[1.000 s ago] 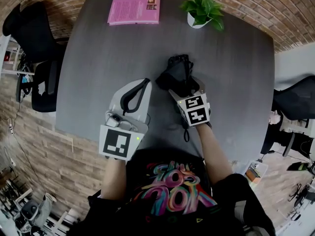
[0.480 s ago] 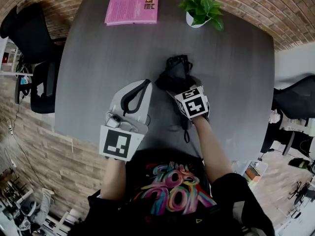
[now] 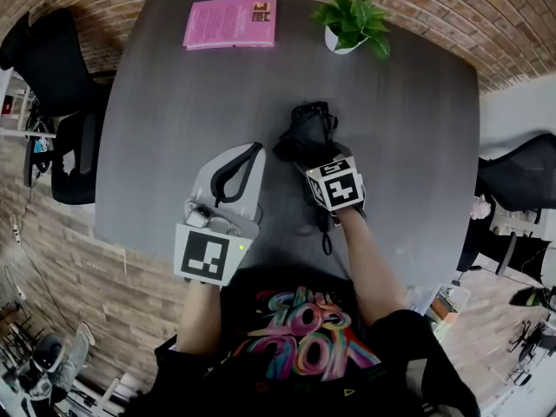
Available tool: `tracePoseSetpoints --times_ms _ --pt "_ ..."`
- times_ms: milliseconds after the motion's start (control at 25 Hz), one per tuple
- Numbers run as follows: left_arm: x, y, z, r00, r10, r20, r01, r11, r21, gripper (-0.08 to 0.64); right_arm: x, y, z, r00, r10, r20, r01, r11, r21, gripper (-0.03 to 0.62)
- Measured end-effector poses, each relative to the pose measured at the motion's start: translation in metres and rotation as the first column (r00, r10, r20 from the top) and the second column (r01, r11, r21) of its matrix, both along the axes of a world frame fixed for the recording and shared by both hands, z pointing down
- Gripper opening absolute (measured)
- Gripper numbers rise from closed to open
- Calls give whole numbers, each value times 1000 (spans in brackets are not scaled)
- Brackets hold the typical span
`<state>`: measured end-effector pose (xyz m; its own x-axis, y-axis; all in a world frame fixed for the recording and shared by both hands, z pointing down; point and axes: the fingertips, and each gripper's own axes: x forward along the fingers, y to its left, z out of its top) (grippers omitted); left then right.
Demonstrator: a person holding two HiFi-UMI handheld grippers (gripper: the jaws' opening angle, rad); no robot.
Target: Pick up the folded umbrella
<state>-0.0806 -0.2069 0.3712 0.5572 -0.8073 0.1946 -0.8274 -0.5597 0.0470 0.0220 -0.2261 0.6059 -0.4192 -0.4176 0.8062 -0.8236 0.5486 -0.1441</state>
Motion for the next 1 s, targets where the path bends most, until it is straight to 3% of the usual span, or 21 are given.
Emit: tracePoseSetpoints --times_ms 360,1000 --pt "-10 -1 -11 1000 -14 4 14 999 29 2 1 3 -3 998 37 47 -35 999 -27 285" --pt "-5 9 -35 1000 10 3 -10 997 78 2 5 15 -59 991 40 129 -53 993 101 278"
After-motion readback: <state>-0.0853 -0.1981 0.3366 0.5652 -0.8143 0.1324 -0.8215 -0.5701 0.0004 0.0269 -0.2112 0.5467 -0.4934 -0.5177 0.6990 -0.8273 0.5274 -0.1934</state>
